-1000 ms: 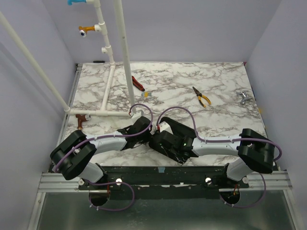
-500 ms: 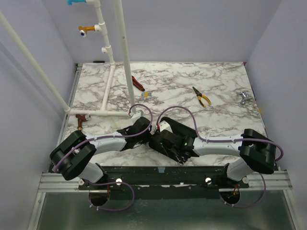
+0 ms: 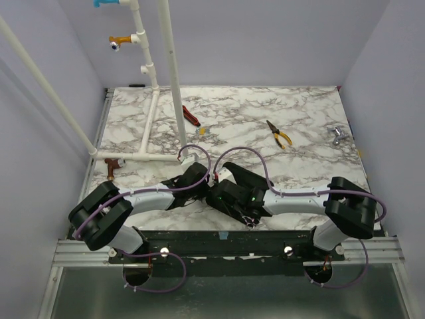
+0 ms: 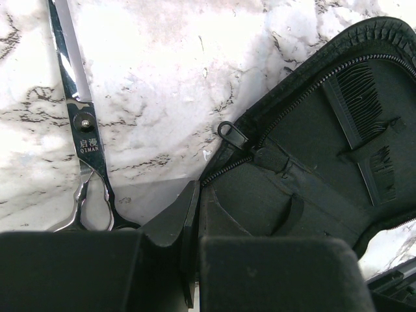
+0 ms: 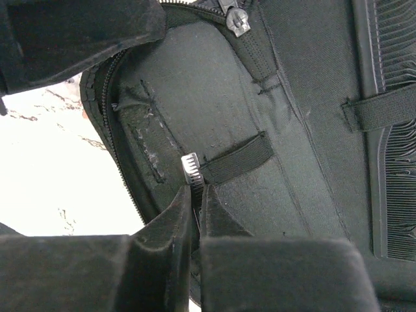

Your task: Sort the hair-cutting tools

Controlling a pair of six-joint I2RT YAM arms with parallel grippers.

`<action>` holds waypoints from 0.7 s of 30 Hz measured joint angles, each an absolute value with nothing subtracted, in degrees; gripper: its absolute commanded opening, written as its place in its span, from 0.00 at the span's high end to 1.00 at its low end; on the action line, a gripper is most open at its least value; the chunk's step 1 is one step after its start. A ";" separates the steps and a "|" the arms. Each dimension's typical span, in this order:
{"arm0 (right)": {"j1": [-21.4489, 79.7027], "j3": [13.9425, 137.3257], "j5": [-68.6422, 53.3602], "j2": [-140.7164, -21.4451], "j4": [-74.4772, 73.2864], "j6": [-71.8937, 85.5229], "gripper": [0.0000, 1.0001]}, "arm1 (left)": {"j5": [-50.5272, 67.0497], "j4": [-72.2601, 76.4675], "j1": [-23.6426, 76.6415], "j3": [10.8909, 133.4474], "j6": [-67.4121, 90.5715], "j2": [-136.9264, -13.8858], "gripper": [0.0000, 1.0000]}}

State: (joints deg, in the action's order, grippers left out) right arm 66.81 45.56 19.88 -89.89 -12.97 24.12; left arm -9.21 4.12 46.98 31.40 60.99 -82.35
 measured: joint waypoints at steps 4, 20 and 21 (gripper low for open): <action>66.81 45.60 19.88 -89.84 -12.91 23.46 0.99 | -9.21 4.62 46.98 31.05 61.12 -82.19 1.00; 67.20 45.30 16.12 -88.18 -11.70 22.50 0.49 | -9.21 5.69 47.00 30.39 61.36 -82.08 1.00; 67.20 45.30 16.62 -87.66 -12.23 23.44 0.46 | -9.21 5.80 47.00 30.35 61.39 -82.08 1.00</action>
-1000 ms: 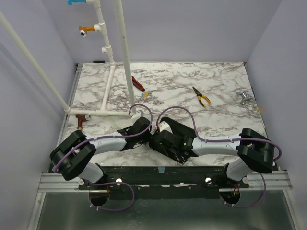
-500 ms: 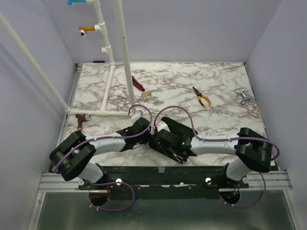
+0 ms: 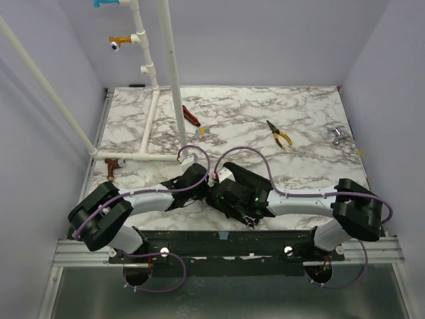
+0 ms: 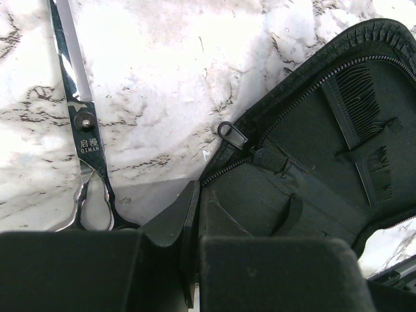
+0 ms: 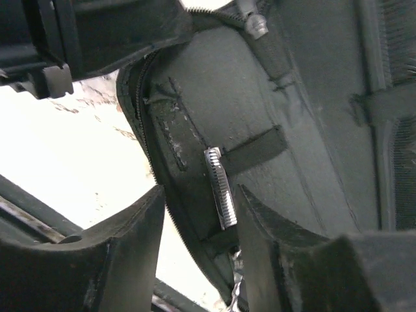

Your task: Sort the hair-cutting tools

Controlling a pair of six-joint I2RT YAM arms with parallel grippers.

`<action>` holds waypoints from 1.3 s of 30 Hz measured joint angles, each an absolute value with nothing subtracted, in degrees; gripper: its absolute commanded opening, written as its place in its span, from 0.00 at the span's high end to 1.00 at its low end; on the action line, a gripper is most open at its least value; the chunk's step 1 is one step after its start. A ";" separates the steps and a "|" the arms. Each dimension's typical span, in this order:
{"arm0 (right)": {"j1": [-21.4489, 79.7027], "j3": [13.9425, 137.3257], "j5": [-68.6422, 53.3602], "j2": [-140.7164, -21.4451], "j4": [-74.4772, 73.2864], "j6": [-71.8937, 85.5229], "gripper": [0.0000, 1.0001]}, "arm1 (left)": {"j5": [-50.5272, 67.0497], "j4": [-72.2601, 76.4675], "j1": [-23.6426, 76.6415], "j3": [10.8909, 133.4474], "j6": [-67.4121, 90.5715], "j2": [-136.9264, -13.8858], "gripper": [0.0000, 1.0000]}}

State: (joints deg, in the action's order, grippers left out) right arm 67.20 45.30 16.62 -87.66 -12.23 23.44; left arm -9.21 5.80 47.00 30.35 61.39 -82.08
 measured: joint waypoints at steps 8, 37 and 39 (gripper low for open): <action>67.22 44.47 23.14 -68.03 -19.25 39.18 0.43 | -9.43 7.75 47.00 28.84 62.92 -81.52 1.00; 67.24 30.33 21.52 -62.85 -29.54 65.32 0.51 | -11.18 10.04 47.79 27.07 66.06 -80.95 1.00; 67.24 30.33 21.43 -63.72 -29.08 65.32 0.51 | -11.31 10.04 47.86 27.07 66.06 -80.95 1.00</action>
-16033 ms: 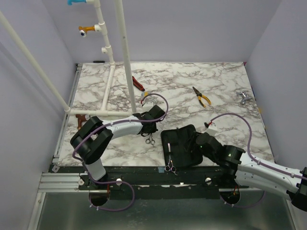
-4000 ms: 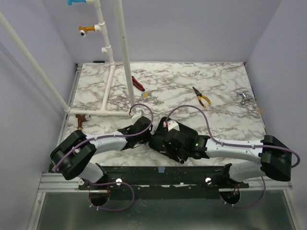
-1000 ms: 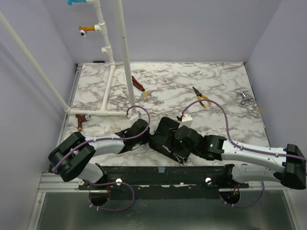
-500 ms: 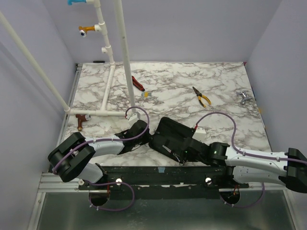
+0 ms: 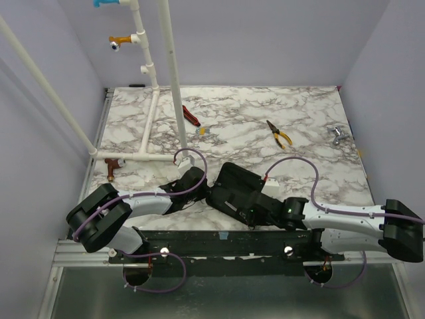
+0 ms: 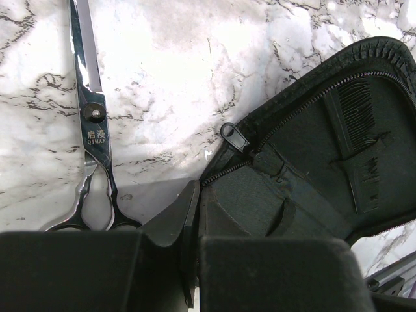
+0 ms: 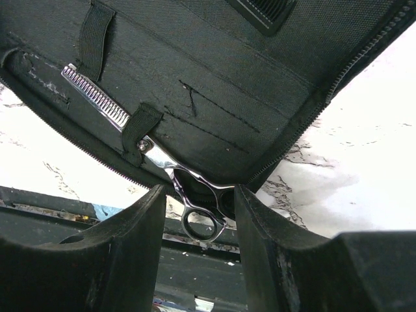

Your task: Sort the hair-cutting tools

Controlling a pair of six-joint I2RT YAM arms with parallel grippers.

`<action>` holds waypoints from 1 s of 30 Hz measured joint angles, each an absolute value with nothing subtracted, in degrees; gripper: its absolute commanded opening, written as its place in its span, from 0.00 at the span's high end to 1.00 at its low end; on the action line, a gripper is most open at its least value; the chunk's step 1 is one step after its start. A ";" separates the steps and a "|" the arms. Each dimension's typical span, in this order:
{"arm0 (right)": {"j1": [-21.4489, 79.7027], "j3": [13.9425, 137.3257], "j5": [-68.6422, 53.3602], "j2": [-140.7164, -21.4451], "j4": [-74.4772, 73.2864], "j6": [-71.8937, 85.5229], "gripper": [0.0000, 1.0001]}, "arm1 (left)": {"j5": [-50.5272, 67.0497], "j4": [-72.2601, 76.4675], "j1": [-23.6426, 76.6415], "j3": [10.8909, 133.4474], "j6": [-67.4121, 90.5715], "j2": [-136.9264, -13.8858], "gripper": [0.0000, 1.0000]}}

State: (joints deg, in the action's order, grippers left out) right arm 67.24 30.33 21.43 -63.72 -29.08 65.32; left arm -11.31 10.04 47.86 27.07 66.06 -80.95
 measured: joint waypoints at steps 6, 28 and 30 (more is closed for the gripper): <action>67.35 30.33 21.41 -65.10 -27.79 64.90 0.51 | -12.19 10.00 48.36 27.09 65.93 -80.95 1.00; 67.44 30.48 18.65 -64.23 -28.32 63.57 0.49 | -13.08 9.08 48.88 27.66 65.82 -81.12 1.00; 67.44 30.48 18.50 -64.07 -28.29 63.53 0.49 | -13.10 9.04 48.88 27.68 65.82 -81.12 1.00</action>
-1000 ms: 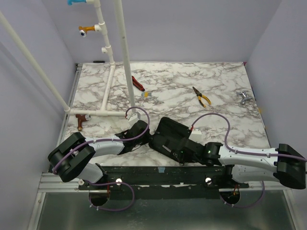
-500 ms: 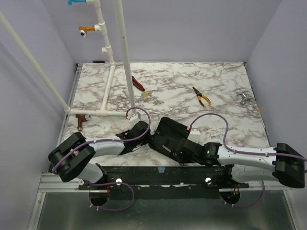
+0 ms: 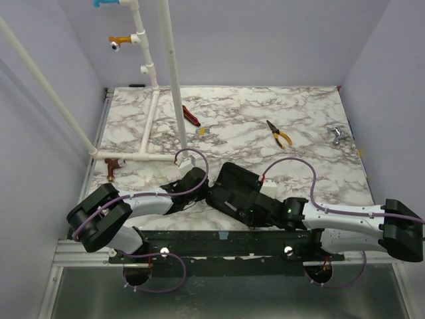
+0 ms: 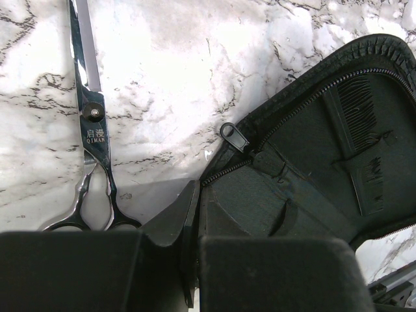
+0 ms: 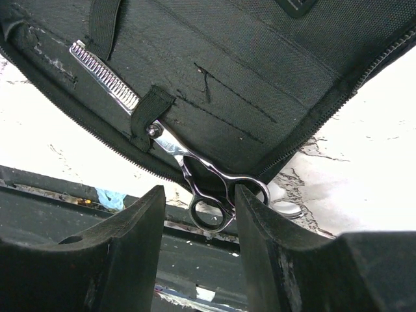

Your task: Sort the hair-cutting tools

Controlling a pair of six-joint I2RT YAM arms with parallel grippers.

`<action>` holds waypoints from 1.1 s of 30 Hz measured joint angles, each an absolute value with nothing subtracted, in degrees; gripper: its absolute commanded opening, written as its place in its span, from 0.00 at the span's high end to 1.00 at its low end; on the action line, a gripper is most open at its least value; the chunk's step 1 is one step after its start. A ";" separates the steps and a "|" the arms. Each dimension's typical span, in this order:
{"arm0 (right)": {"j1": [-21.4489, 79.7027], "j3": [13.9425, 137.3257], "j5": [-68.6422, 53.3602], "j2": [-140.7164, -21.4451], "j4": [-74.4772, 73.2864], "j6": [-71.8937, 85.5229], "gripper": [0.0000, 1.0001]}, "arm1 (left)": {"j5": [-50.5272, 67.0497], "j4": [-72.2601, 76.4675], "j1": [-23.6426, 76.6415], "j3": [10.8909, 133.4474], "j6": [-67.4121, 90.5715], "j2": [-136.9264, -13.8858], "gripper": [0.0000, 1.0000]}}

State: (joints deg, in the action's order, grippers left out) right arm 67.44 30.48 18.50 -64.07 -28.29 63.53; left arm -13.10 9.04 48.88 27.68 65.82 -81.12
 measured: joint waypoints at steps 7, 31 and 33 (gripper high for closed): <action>67.44 29.43 18.44 -65.63 -27.09 63.33 0.49 | -13.72 8.71 49.32 27.88 65.80 -81.19 1.00; 67.35 30.06 20.88 -67.07 -25.78 55.99 0.65 | -14.98 8.62 50.02 27.62 65.80 -80.88 1.00; 67.26 30.04 21.41 -67.07 -25.74 55.24 0.68 | -14.98 8.62 50.02 27.59 65.80 -80.88 1.00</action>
State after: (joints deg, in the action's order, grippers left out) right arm 67.26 30.04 21.41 -67.07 -25.74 55.24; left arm -14.98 8.62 50.02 27.59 65.80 -80.88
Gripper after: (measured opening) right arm 0.358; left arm 0.013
